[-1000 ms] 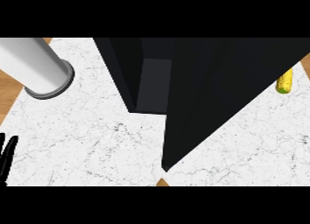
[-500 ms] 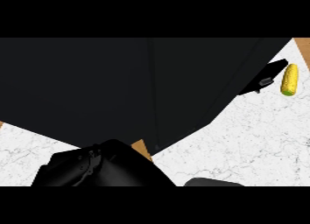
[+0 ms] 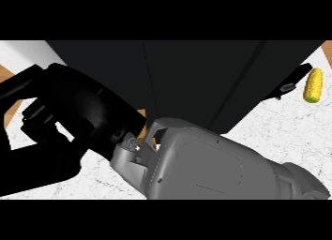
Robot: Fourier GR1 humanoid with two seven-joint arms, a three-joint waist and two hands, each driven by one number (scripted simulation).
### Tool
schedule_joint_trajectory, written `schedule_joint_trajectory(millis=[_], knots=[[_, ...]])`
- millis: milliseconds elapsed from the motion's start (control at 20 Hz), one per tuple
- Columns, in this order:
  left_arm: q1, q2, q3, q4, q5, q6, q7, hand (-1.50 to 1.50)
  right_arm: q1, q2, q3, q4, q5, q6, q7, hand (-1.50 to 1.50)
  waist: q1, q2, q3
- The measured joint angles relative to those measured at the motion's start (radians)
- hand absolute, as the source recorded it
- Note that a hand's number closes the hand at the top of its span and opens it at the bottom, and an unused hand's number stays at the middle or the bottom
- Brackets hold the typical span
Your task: Pick up the wine, place it into the cabinet and close the cabinet
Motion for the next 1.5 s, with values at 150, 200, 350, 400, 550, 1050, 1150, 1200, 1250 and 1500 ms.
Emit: schedule_joint_trajectory(millis=[150, 200, 350, 400, 550, 1050, 1150, 1200, 1250, 1500], knots=[[-0.01, 0.009, 0.018, 0.0, 0.01, -0.01, 0.009, -1.5, -0.035, 0.001, -0.012, 0.081, -0.143, 0.124, 0.023, 1.5, 0.007, 0.006, 0.0], [-0.009, 0.008, 0.022, 0.0, 0.01, -0.01, 0.009, -1.5, -0.047, 0.001, -0.017, 0.115, -0.184, 0.166, 0.027, 1.5, 0.006, 0.006, 0.0], [0.006, 0.013, 0.056, -0.005, 0.03, -0.022, 0.022, -1.5, -0.096, 0.001, -0.063, 0.241, -0.279, 0.245, 0.015, 1.5, 0.001, 0.003, 0.001], [0.009, 0.018, 0.071, -0.007, 0.039, -0.021, 0.031, -1.5, -0.102, 0.001, -0.074, 0.286, -0.293, 0.265, -0.006, 1.5, -0.003, 0.002, 0.001], [0.017, 0.021, 0.105, 0.003, 0.057, -0.04, 0.041, -1.5, -0.12, -0.002, -0.112, 0.408, -0.264, 0.309, -0.098, 1.5, -0.018, 0.0, 0.001], [0.027, 0.024, 0.15, -0.001, 0.071, -0.066, 0.071, -1.5, -0.142, 0.002, -0.146, 0.594, -0.192, 0.4, -0.304, 1.5, -0.02, -0.032, -0.013], [0.022, 0.022, 0.149, -0.008, 0.077, -0.072, 0.075, -1.5, -0.137, 0.001, -0.146, 0.602, -0.188, 0.417, -0.336, 1.5, -0.02, -0.036, -0.018], [0.014, 0.024, 0.15, -0.01, 0.081, -0.072, 0.078, -1.5, -0.136, 0.002, -0.145, 0.606, -0.186, 0.427, -0.351, 1.5, -0.022, -0.036, -0.02], [0.014, 0.022, 0.146, -0.017, 0.085, -0.074, 0.082, -1.5, -0.131, 0.001, -0.147, 0.608, -0.188, 0.437, -0.364, 1.5, -0.021, -0.038, -0.022], [0.005, 0.019, 0.124, -0.046, 0.098, -0.071, 0.103, -1.5, -0.125, 0.002, -0.148, 0.613, -0.2, 0.456, -0.409, 1.5, -0.026, -0.039, -0.032]])
